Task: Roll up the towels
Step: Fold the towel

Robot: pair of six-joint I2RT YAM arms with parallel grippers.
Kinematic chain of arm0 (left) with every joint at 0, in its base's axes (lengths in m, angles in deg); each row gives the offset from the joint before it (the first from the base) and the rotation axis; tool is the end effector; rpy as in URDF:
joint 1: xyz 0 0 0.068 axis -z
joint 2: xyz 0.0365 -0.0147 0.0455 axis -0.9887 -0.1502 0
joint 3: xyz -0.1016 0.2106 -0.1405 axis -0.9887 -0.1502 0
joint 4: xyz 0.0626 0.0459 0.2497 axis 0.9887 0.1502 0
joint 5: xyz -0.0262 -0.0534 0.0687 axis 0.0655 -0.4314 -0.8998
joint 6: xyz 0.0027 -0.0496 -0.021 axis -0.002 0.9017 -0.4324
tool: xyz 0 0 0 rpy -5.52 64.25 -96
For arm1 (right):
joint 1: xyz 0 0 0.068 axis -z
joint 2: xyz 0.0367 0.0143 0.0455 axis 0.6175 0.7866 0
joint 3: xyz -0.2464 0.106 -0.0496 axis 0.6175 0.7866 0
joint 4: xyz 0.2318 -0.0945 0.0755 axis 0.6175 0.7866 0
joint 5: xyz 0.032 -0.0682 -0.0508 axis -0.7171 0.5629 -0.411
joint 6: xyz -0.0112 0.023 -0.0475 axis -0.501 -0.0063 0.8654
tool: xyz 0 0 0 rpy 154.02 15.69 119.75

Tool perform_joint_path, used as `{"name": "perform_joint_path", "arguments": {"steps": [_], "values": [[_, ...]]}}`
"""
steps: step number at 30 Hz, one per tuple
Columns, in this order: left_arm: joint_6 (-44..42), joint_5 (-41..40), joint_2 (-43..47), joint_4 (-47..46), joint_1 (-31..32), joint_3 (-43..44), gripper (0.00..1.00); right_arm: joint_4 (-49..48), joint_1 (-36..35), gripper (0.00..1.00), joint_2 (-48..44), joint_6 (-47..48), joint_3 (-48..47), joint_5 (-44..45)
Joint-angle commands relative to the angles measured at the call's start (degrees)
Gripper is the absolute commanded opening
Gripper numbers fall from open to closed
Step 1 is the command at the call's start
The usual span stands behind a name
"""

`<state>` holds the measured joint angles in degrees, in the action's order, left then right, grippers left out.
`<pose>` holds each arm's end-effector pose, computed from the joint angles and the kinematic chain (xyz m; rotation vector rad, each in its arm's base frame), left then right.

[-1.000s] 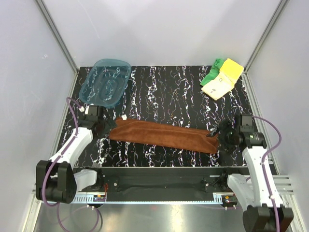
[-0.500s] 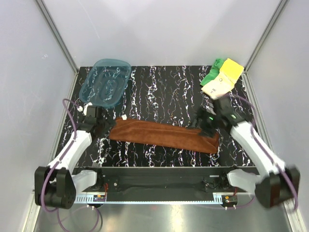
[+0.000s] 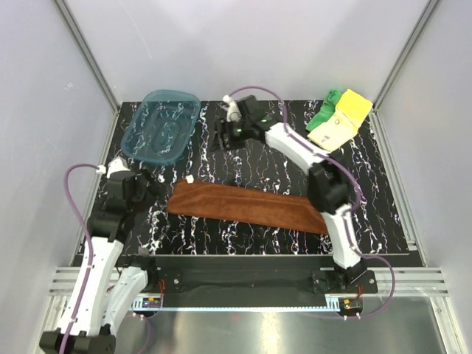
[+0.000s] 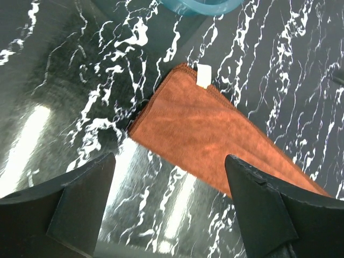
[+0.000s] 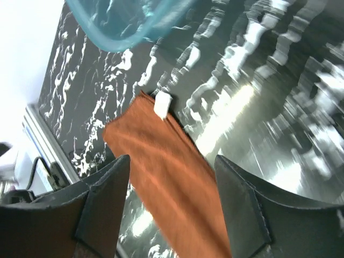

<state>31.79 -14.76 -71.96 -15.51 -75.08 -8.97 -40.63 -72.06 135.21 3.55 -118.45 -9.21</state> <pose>0.1420 -0.0113 0.2878 -0.6864 2.1631 -0.2740 0.4056 0.2927 0.2638 -0.5753 2.3494 1.0052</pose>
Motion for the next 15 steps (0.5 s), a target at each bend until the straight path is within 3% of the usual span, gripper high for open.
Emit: {"name": "perform_joint_path", "arguments": {"steps": [1,3,9,15], "values": [[-3.34,2.61,1.82,4.47,-0.13,3.88,0.89,1.31,-4.03,0.71,12.71,5.45,-12.02,-9.28],[-5.79,2.17,2.17,6.67,-0.13,6.52,0.89,2.1,-5.44,0.7,18.24,5.1,-18.01,-9.56],[-9.76,0.92,2.35,6.77,-0.22,7.23,0.91,-6.95,-7.72,0.71,21.25,2.12,-16.09,-11.58],[-9.5,1.82,4.1,4.39,-0.22,5.12,0.91,-6.16,-7.99,0.71,26.87,1.76,-21.1,-13.16]]}}
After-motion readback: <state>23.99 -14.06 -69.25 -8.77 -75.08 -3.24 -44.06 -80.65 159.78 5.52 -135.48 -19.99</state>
